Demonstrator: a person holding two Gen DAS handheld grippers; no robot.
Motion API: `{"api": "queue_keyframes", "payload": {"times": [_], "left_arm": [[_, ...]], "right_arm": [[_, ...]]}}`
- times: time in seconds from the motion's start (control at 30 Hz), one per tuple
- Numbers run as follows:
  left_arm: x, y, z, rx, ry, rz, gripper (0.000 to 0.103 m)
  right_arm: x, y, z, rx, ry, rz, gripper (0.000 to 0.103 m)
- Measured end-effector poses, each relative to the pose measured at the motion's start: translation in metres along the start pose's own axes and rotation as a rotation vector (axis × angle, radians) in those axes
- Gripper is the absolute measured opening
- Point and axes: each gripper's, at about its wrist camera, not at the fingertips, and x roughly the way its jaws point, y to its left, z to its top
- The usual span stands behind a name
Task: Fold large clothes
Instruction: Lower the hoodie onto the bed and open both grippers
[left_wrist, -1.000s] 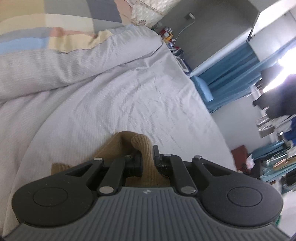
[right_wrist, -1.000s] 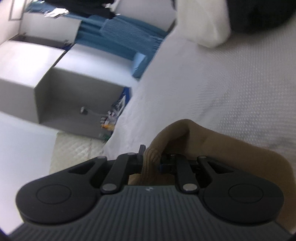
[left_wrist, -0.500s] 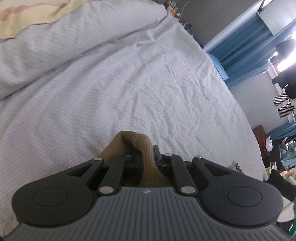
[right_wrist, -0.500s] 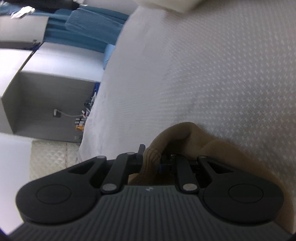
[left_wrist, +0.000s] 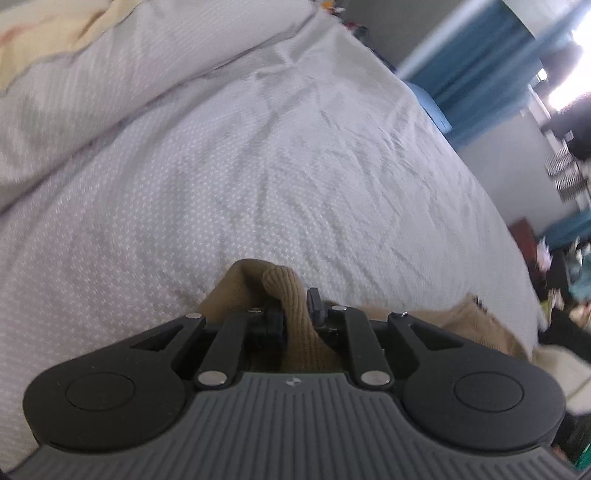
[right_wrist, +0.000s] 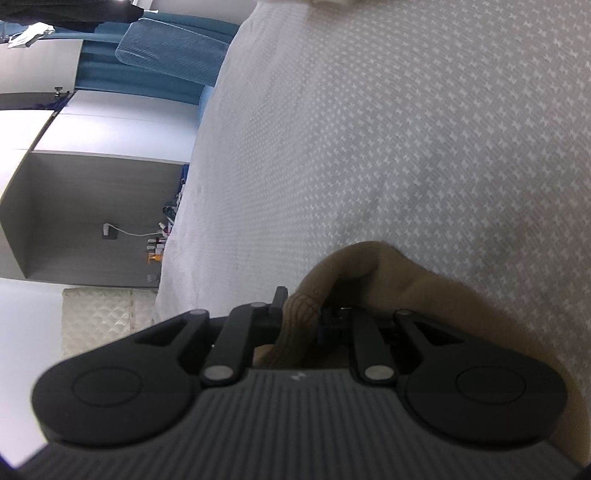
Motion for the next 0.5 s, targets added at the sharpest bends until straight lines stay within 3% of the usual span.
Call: {"api": "queue_keyframes", "payload": {"times": [0.23,0.3,0.33,0.37,0.43,0.5], "left_arm": [[-0.042,0.001,-0.014,0.020,0.001,-0.012,0.025],[-0.056,0.003,-0.018,-0.001,0.002,-0.038,0.040],[-0.064,0.004,-0.020,-0.010,-0.004,-0.052,0.062],[-0.074,0.004,-0.022,-0.012,-0.022,-0.057,0.071],[-0.095,0.003,-0.027,0.026,-0.056,-0.057,0.071],[-0.112,0.002,-0.033,0.060,-0.069,-0.048,0.071]], "right_arm": [[-0.019,-0.006,0.007,0.025,0.043,0.060,0.024],[-0.027,-0.010,0.009,0.067,0.056,0.095,0.031],[-0.030,-0.010,0.009,0.082,0.059,0.105,0.039],[-0.034,-0.012,0.010,0.097,0.060,0.117,0.049],[-0.045,-0.016,0.013,0.123,0.047,0.135,0.062],[-0.054,-0.015,0.013,0.116,0.038,0.138,0.064]]}}
